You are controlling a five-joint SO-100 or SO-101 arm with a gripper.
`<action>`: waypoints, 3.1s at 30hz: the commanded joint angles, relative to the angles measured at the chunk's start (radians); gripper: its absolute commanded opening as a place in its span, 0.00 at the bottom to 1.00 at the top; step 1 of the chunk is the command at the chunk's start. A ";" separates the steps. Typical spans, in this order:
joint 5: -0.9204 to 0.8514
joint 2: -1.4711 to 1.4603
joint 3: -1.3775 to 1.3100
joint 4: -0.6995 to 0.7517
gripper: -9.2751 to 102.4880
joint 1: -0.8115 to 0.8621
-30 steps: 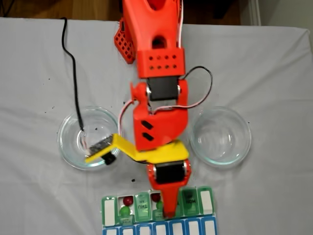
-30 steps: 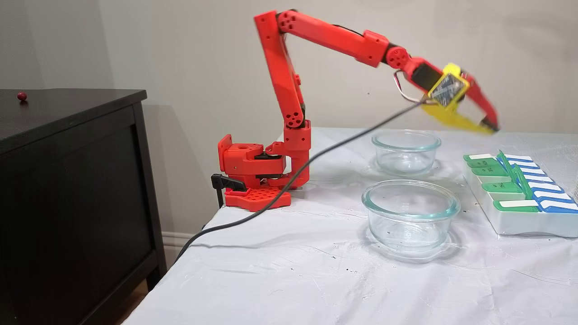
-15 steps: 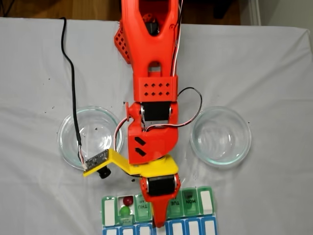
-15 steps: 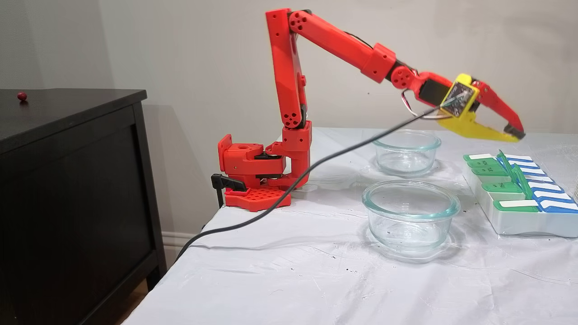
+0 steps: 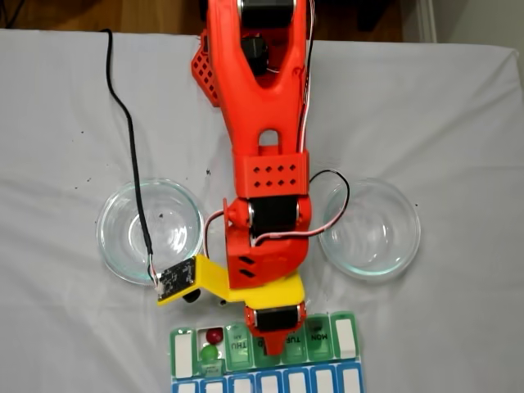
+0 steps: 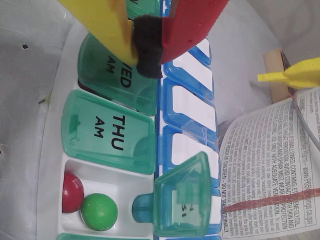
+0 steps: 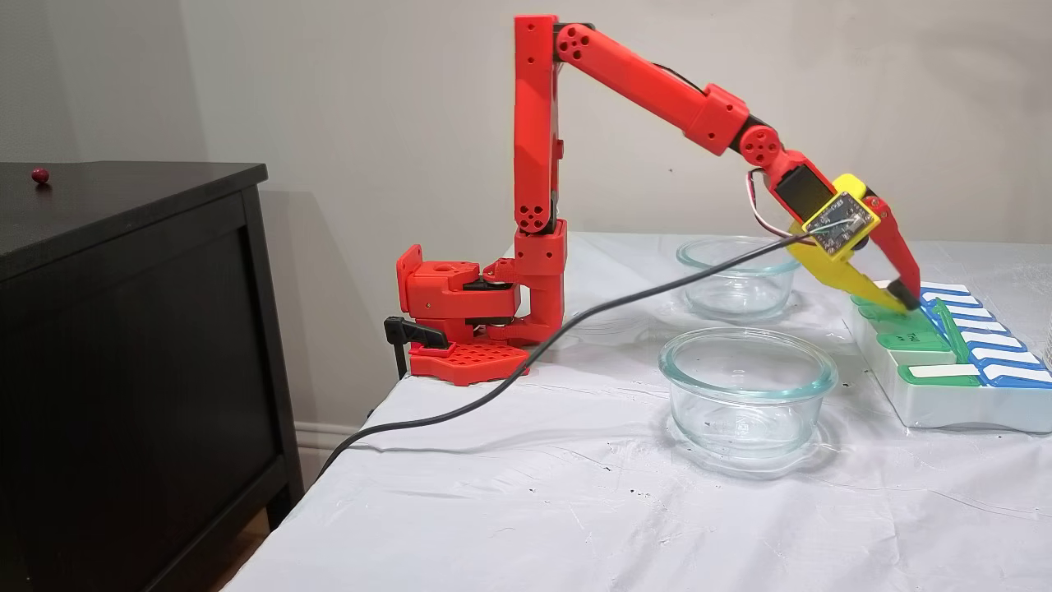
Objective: Sort medicines into box.
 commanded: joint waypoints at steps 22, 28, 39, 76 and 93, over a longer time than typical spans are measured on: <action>0.021 -0.071 -0.298 0.549 0.08 -0.005; 0.021 -0.075 -0.278 0.526 0.08 -0.005; -0.120 0.299 -0.012 -0.120 0.08 0.103; -0.160 0.040 -0.298 0.442 0.08 0.181; -0.166 -0.305 -0.403 0.382 0.08 0.190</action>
